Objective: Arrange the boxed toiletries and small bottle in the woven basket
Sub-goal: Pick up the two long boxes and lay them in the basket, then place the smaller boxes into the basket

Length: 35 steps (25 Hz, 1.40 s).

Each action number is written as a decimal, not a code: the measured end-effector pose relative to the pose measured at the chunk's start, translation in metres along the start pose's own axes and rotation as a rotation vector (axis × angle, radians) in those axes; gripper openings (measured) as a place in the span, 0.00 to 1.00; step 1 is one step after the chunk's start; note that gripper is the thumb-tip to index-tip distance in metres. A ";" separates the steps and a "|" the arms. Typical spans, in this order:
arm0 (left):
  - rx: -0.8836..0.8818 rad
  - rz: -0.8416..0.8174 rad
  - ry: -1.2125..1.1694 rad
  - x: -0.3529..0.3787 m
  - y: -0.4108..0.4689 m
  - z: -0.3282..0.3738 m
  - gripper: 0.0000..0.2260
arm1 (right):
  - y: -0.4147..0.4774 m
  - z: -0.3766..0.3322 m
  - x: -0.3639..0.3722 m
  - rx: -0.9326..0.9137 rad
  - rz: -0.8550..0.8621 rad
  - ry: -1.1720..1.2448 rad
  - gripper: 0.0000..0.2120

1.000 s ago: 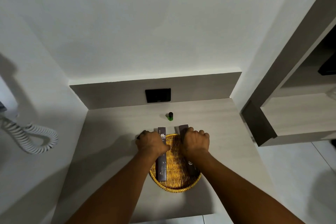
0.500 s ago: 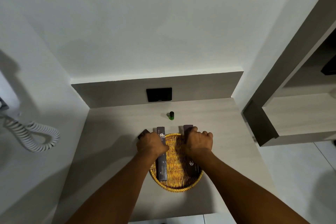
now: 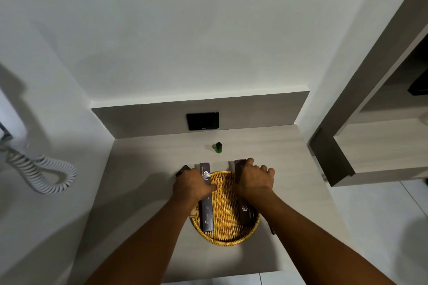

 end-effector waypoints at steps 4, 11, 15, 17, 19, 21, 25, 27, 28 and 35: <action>0.012 0.179 -0.097 -0.025 0.014 -0.015 0.24 | -0.008 0.034 -0.031 0.059 0.115 0.339 0.27; 0.112 0.097 0.032 -0.005 0.058 -0.058 0.17 | -0.063 0.104 0.041 0.284 -0.147 0.299 0.19; 0.112 0.072 -0.001 0.009 0.062 -0.056 0.22 | -0.077 0.104 0.066 0.285 -0.190 0.260 0.22; 0.103 0.094 -0.009 0.013 0.063 -0.058 0.22 | -0.076 0.103 0.069 0.288 -0.174 0.252 0.21; 0.097 0.110 -0.012 0.016 0.063 -0.060 0.21 | -0.073 0.103 0.071 0.281 -0.161 0.242 0.20; 0.106 0.125 -0.023 0.016 0.064 -0.061 0.19 | -0.070 0.101 0.071 0.268 -0.165 0.231 0.20; 0.098 0.179 -0.074 -0.001 0.055 -0.059 0.17 | -0.061 0.104 0.050 0.254 -0.112 0.234 0.18; 0.141 0.272 -0.121 -0.025 0.045 -0.050 0.18 | -0.048 0.107 0.016 0.233 -0.001 0.199 0.17; 0.186 0.331 -0.137 -0.038 0.036 -0.043 0.17 | -0.041 0.106 -0.004 0.212 0.055 0.177 0.19; 0.636 0.171 0.096 -0.018 -0.067 0.027 0.10 | -0.007 0.007 -0.080 -0.365 0.038 0.199 0.33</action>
Point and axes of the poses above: each hand's wrist, its own y-axis towards the middle knuckle, its own x-axis out of the palm, z = x × y, the point moved 6 cm from there along y, towards the middle knuckle, and after that the axes turned 4 degrees about -x, right-handed, at the moved point
